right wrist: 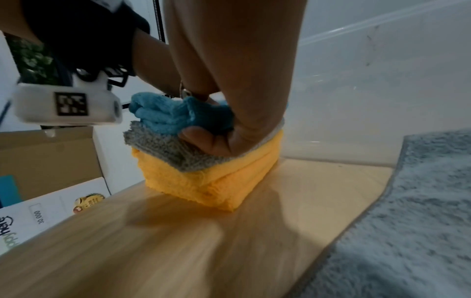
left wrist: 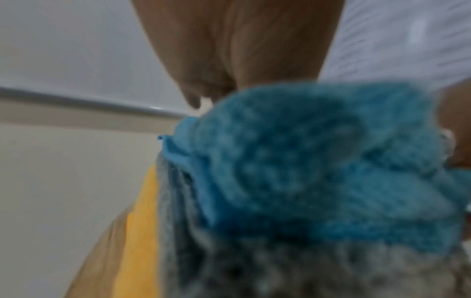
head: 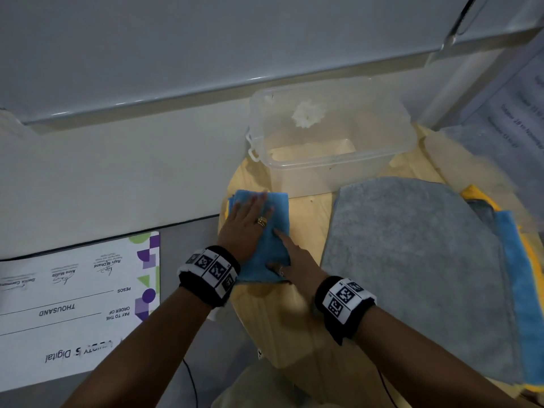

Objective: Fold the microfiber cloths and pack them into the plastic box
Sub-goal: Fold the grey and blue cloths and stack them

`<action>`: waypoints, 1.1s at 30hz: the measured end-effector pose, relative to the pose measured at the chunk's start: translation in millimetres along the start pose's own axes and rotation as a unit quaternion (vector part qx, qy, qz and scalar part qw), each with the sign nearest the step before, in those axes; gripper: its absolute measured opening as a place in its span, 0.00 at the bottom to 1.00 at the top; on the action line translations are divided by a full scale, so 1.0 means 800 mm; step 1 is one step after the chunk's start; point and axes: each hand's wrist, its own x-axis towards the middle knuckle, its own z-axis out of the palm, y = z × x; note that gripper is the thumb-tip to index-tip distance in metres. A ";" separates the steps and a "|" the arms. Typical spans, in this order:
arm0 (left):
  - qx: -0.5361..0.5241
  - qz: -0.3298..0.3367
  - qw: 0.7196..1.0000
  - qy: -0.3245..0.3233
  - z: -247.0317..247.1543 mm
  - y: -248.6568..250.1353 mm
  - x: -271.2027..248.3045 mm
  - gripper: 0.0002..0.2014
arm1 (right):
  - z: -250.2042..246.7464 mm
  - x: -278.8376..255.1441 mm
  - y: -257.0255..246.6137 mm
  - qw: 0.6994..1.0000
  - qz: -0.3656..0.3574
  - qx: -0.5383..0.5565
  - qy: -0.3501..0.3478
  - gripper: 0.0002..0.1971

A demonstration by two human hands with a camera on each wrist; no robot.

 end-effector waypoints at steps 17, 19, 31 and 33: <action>-0.102 0.018 0.995 -0.010 -0.063 0.049 0.014 0.58 | -0.096 -0.063 0.046 0.994 0.003 0.050 0.095 0.34; -0.136 0.039 0.989 0.042 -0.062 0.096 0.029 0.46 | -0.130 -0.083 0.084 0.984 0.040 -0.015 0.175 0.24; -0.401 -0.266 0.873 -0.079 0.064 0.228 0.100 0.29 | -0.265 -0.193 0.268 0.853 0.331 -0.125 0.383 0.34; -0.449 -0.280 0.847 -0.059 0.064 0.222 0.110 0.32 | -0.280 -0.198 0.289 0.863 0.321 -0.023 0.390 0.37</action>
